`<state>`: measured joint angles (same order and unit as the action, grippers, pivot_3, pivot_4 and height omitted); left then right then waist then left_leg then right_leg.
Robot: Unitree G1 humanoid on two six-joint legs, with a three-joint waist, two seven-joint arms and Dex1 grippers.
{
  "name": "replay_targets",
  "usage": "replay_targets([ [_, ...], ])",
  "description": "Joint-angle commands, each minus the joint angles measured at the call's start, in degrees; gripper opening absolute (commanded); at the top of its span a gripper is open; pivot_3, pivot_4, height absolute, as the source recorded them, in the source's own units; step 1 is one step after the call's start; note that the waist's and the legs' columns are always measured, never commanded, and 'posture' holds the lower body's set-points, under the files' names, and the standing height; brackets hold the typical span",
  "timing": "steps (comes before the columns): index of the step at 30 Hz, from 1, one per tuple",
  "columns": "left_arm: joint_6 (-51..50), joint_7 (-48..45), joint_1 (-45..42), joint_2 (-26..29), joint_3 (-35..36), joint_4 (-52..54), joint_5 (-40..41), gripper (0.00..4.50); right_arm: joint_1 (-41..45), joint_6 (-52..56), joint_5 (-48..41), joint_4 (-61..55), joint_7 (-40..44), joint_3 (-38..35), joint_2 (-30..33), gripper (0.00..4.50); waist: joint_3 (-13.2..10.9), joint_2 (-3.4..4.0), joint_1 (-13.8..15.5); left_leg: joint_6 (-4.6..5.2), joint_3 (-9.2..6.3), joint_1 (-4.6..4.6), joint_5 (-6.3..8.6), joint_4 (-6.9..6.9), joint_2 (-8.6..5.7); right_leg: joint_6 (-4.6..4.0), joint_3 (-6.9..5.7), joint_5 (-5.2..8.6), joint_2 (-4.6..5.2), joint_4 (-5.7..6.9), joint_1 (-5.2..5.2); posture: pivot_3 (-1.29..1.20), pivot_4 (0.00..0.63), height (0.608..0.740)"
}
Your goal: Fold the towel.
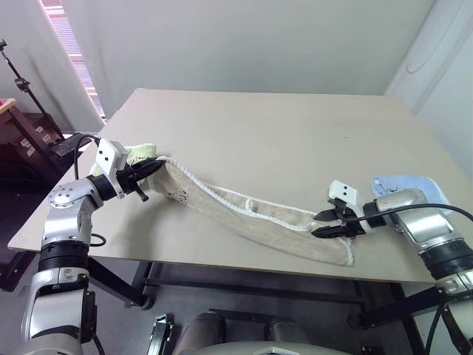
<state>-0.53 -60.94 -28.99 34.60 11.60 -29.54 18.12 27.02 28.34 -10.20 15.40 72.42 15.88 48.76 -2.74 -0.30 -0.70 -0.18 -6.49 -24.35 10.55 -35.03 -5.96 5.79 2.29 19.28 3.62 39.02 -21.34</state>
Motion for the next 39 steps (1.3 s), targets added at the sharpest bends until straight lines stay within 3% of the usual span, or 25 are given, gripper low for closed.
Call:
replay_targets([
  [1, 1.41, 0.28, -0.28, 0.6, 0.42, 1.9, 0.43, 0.0, 0.76, -2.69, 0.55, -0.51, 0.5, -1.58, 0.13, 1.48, 0.0, 0.0, 0.04, 0.0, 0.0, 0.0, 0.0, 0.0, 0.0, 0.0, 0.0, 0.0, 0.0, 0.0, 0.0, 0.0, 0.0, 0.74],
  [5, 1.63, 0.29, -0.31, 0.72, 0.46, 1.57, 0.34, 0.0, 0.46, -2.94, 0.74, -0.45, 0.83, -1.9, 0.18, 0.03, 0.0, 0.0, 0.04, 0.0, 0.0, 0.0, 0.0, -0.02, -0.01, 0.0, 0.0, 0.0, 0.0, 0.0, 0.01, 0.0, 0.0, 0.74],
  [12, 1.97, 0.24, -0.35, 0.86, 0.4, 1.16, 0.26, 0.0, -0.82, -2.86, -0.59, -3.1, -0.63, -4.61, -0.07, 0.01, 0.0, 0.0, 0.07, 0.0, 0.0, 0.0, 0.0, -0.01, -0.01, 0.0, 0.0, 0.0, 0.0, 0.01, 0.01, 0.0, 0.0, 0.74],
  [18, 0.44, 0.25, -0.53, 1.17, 1.11, 1.68, 1.3, 0.0, -0.67, 0.68, -7.33, -8.85, -7.41, -15.77, -2.2, 0.01, -0.01, 0.01, 0.07, 0.0, 0.0, 0.01, 0.0, -0.02, 0.0, 0.0, 0.0, 0.0, 0.0, 0.04, 0.01, 0.0, 0.0, 0.74],
  [21, -1.25, 1.74, -2.43, 1.43, 2.8, 0.12, 2.46, 0.0, 1.99, 0.01, -9.21, -8.16, -15.19, -23.33, -4.34, 0.01, 0.0, 0.01, 0.09, 0.0, -0.02, 0.01, 0.0, -0.02, 0.0, 0.0, 0.0, 0.0, 0.0, 0.04, 0.01, 0.0, 0.0, 0.74],
  [29, 0.5, 12.99, -15.57, 0.17, 2.73, -15.24, -1.14, 0.0, 10.01, -8.98, -4.42, 2.23, -33.57, -29.35, -7.9, 0.01, 0.02, -0.04, 0.13, 0.09, -0.02, 0.03, -0.06, -0.04, -0.04, 0.04, -0.01, -0.02, 0.0, 0.07, 0.03, 0.0, 0.0, 0.74],
  [33, 5.2, 18.36, -26.05, -3.16, 1.27, -28.6, -4.07, 0.0, 14.83, -19.76, 0.46, 10.23, -42.37, -28.24, -10.5, 0.01, 0.02, -0.03, 0.15, 0.12, -0.02, 0.04, -0.11, -0.1, -0.1, 0.26, 0.0, -0.15, -0.01, 0.14, 0.03, 0.0, 0.0, 0.74],
  [39, 10.77, 34.93, -40.6, -7.51, -1.11, -43.52, -11.24, 0.0, 23.46, -31.65, 5.21, 22.93, -49.03, -25.67, -13.15, 0.01, -0.01, -0.09, -0.16, 0.14, -0.01, 0.0, -0.12, -0.02, -0.16, 0.37, 0.02, -0.21, 0.01, 0.19, 0.02, 0.0, 0.0, 0.74],
])
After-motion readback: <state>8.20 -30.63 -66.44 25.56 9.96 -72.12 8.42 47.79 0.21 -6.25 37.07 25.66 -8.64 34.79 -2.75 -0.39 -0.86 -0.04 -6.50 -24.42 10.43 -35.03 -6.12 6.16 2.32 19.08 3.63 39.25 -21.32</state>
